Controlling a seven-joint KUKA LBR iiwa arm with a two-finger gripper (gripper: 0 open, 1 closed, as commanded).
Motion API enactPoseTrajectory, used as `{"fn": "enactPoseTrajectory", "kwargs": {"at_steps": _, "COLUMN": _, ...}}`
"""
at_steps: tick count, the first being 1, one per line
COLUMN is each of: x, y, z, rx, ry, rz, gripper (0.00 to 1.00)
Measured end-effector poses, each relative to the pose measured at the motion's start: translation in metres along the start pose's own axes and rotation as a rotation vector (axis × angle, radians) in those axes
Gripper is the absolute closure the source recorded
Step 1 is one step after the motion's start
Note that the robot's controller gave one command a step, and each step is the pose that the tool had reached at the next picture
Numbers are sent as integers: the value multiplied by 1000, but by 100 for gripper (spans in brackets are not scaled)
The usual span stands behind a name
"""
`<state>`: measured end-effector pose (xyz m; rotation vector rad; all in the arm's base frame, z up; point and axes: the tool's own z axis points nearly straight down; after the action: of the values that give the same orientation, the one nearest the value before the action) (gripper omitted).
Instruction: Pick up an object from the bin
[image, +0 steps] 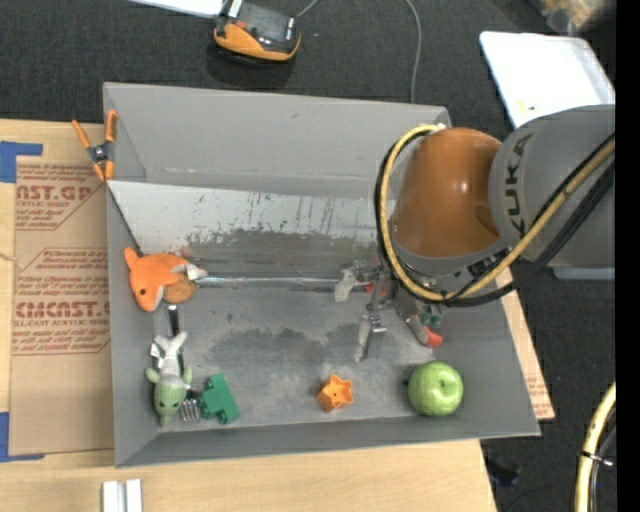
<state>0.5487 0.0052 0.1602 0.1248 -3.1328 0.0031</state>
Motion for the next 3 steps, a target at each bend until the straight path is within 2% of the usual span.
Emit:
{"fn": "enactPoseTrajectory", "kwargs": {"at_steps": 1, "x": 3, "y": 23, "z": -33, "rx": -1, "ry": -7, "rz": -290, "gripper": 0}}
{"fn": "enactPoseTrajectory", "kwargs": {"at_steps": 2, "x": 7, "y": 44, "z": 16, "rx": -2, "ry": -16, "rz": -37, "gripper": 0}}
{"fn": "enactPoseTrajectory", "kwargs": {"at_steps": 3, "x": 9, "y": 49, "z": 49, "rx": -2, "ry": -17, "rz": -10, "gripper": 0}}
